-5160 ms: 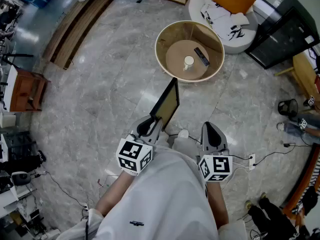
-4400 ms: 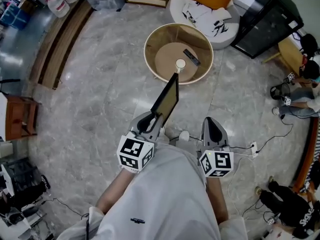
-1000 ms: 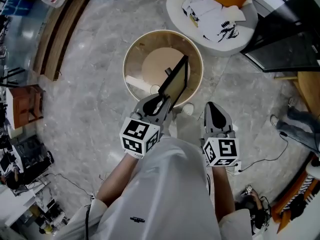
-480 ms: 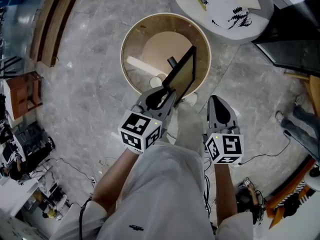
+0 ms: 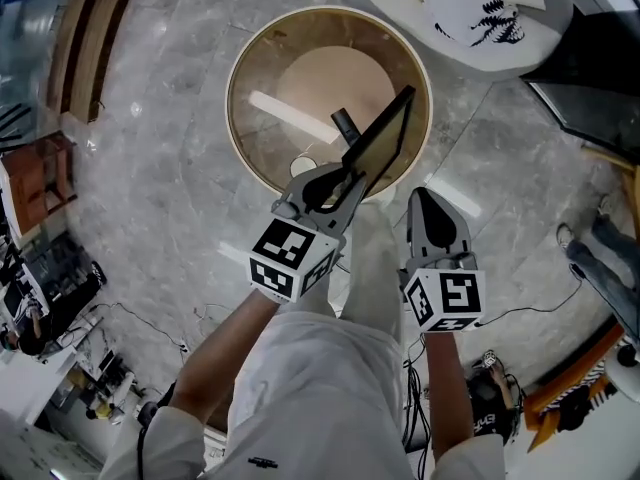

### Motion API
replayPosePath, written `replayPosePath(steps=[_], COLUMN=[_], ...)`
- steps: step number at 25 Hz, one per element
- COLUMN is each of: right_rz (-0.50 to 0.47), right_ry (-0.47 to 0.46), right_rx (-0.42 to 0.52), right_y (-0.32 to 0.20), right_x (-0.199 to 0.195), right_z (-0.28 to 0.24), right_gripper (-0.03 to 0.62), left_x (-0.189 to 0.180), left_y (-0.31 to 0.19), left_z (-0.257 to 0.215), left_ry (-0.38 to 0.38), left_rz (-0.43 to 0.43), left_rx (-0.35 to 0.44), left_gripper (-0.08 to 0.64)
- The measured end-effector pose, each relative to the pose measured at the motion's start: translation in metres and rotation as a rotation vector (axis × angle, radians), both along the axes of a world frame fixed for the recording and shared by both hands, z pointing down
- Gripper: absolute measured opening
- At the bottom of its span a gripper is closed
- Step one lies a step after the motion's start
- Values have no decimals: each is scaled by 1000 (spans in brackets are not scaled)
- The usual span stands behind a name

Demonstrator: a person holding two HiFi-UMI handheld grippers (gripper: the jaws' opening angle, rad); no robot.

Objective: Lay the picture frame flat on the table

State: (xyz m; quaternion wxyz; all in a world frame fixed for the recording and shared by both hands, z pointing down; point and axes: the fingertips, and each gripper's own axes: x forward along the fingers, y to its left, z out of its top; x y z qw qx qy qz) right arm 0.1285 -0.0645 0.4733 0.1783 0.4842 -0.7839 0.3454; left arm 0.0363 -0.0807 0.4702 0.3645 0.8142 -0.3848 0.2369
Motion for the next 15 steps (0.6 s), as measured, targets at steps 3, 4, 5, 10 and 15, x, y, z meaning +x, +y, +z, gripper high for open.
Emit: replayPosePath(steps=[3, 4, 5, 10, 15], right_rz=[-5, -4, -2, 24, 43], right_ry=[9, 14, 17, 22, 25], right_rx=[-16, -21, -27, -54, -73], right_y=[-11, -15, -19, -35, -47], right_x=[-1, -1, 0, 3, 6], right_z=[22, 31, 41, 83, 116], right_gripper=[6, 6, 6, 6, 6], left_x=[2, 3, 4, 7, 8], left_y=[-14, -19, -23, -38, -48], left_z=[23, 32, 41, 83, 122], left_ry=[16, 20, 22, 41, 47], left_rz=[-17, -21, -24, -36, -37], left_rx=[-9, -13, -16, -37, -75], left_gripper=[67, 67, 67, 67, 68])
